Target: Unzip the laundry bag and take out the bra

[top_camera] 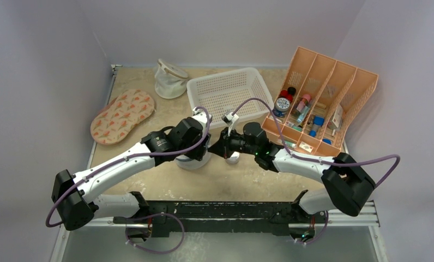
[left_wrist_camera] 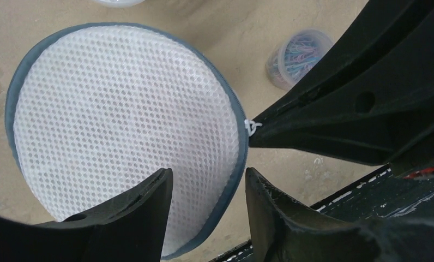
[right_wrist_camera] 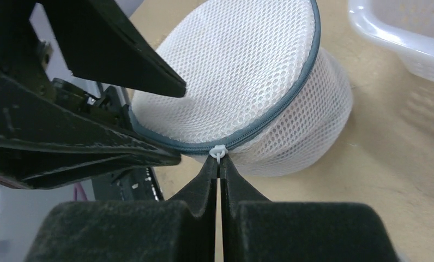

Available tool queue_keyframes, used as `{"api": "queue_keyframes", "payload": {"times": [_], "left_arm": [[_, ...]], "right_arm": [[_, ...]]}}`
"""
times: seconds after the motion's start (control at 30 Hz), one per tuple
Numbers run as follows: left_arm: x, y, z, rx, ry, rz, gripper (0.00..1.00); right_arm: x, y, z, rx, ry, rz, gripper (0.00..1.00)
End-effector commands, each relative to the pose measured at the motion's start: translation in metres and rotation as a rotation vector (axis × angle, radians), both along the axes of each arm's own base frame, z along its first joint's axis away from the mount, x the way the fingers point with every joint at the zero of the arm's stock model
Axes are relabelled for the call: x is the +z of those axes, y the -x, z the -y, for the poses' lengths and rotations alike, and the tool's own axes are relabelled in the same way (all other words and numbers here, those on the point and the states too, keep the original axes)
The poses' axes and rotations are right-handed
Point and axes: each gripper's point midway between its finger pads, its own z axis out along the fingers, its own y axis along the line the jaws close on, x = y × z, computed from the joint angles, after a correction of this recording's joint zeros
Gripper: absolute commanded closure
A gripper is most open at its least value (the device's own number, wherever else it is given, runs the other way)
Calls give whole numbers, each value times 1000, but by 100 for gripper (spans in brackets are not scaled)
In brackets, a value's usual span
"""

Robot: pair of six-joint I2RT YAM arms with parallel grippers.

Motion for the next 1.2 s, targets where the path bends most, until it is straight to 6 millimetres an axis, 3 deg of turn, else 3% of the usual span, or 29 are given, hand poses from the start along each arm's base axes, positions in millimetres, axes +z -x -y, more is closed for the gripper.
{"api": "queue_keyframes", "payload": {"times": [0.0,0.37,0.7,0.97,1.03,1.1,1.17], "left_arm": [[22,-4,14,23,106,19,49],[18,-11,13,62,91,32,64],[19,-12,-6,86,11,58,100],[17,-7,-18,122,11,58,100],[17,-5,-17,116,16,51,100],[17,-3,-14,101,20,36,98],[20,-2,-9,88,37,27,87]], "right_arm": [[42,2,-14,42,-122,81,100],[44,4,-16,49,-132,79,100],[23,-6,-11,-28,-72,8,100],[0,-41,13,-133,-18,-53,100],[5,-48,13,-121,16,10,100],[9,-40,5,-70,39,46,100],[16,-29,-3,-12,27,72,100]]}}
